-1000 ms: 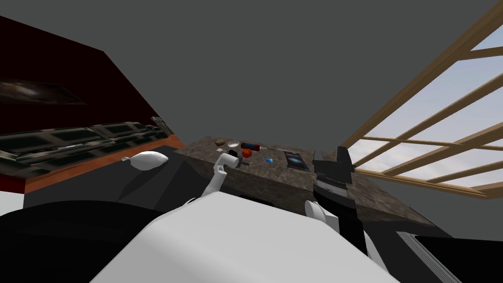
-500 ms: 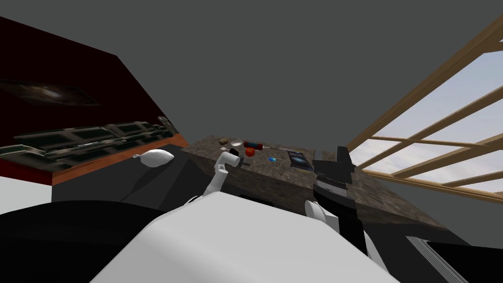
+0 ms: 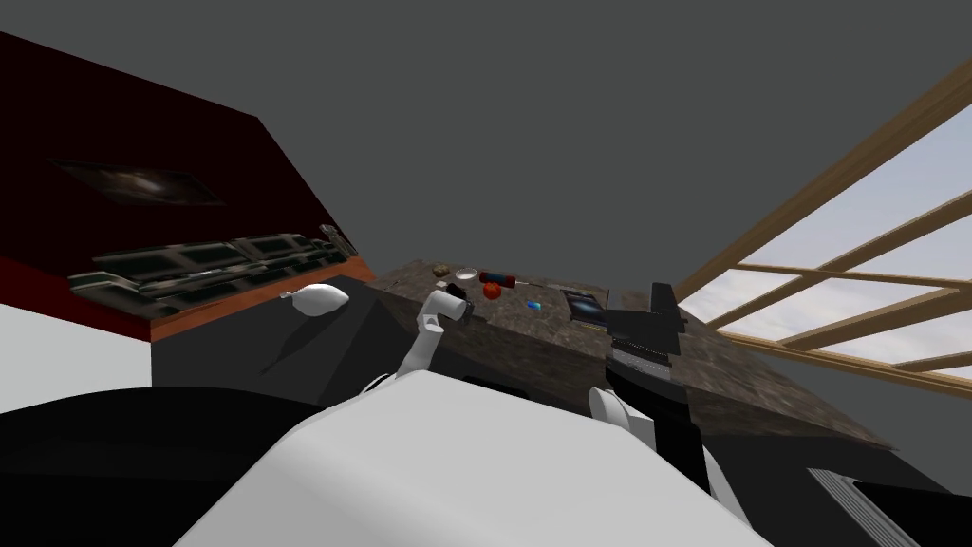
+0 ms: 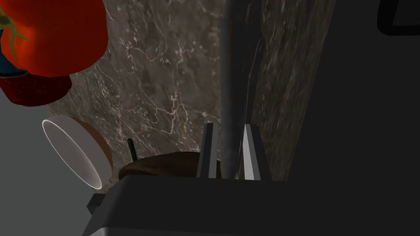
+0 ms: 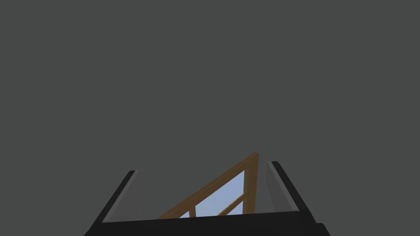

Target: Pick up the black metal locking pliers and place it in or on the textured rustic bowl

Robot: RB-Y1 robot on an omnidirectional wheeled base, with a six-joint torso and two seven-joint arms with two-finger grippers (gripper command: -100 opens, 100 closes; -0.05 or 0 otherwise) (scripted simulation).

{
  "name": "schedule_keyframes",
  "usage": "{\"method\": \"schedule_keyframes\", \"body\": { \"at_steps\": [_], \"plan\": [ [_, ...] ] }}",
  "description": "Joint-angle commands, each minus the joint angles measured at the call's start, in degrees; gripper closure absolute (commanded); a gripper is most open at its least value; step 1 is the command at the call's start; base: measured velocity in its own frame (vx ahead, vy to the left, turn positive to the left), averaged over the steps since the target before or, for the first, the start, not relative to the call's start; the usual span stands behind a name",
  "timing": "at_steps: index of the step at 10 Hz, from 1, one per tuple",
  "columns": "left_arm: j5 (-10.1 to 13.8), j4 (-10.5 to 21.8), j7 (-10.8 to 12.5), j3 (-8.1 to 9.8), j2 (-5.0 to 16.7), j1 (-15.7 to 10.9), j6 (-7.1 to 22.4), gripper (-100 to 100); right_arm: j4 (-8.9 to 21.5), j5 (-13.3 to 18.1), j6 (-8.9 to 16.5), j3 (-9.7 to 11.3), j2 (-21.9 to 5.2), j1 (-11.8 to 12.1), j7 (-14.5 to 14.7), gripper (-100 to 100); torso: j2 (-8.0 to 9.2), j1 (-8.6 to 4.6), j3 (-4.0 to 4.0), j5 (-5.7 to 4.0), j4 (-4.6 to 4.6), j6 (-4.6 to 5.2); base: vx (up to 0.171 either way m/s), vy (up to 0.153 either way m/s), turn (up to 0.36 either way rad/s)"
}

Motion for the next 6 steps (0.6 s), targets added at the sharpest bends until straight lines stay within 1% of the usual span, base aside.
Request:
{"method": "schedule_keyframes", "body": {
  "at_steps": [1, 3, 4, 5, 6],
  "plan": [
    [0.55, -0.86, -0.70, -0.18, -0.44, -0.90, 2.21, 100, 0.00, 0.00, 0.00, 0.00, 0.00, 0.00, 0.00, 0, 0.00, 0.00, 0.00, 0.00, 0.00, 0.00, -0.102, 0.103, 0.076],
    [1.11, -2.19, -1.25, -0.07, -0.77, -2.44, 4.27, 100, 0.00, 0.00, 0.00, 0.00, 0.00, 0.00, 0.00, 0, 0.03, 0.07, 0.03, 0.01, 0.03, 0.00, -0.095, 0.132, 0.066],
    [1.31, -2.98, -1.29, 0.21, -0.77, -3.30, 4.81, 100, 0.00, 0.00, 0.00, 0.00, 0.00, 0.00, 0.00, 0, 0.03, 0.14, 0.04, 0.02, 0.04, 0.02, -0.051, 0.130, 0.000],
    [1.45, -3.87, -1.17, 0.64, -0.70, -4.24, 5.14, 100, 0.00, 0.00, 0.00, 0.00, 0.00, 0.00, 0.00, 0, -0.11, 0.11, -0.02, 0.02, 0.04, 0.04, 0.028, 0.128, -0.022],
    [1.54, -4.85, -0.87, 1.22, -0.60, -5.26, 5.35, 100, 0.00, 0.00, 0.00, 0.00, 0.00, 0.01, 0.00, 0, -0.39, 0.08, -0.17, 0.01, 0.00, 0.08, 0.077, 0.140, -0.049]
  ]
}}
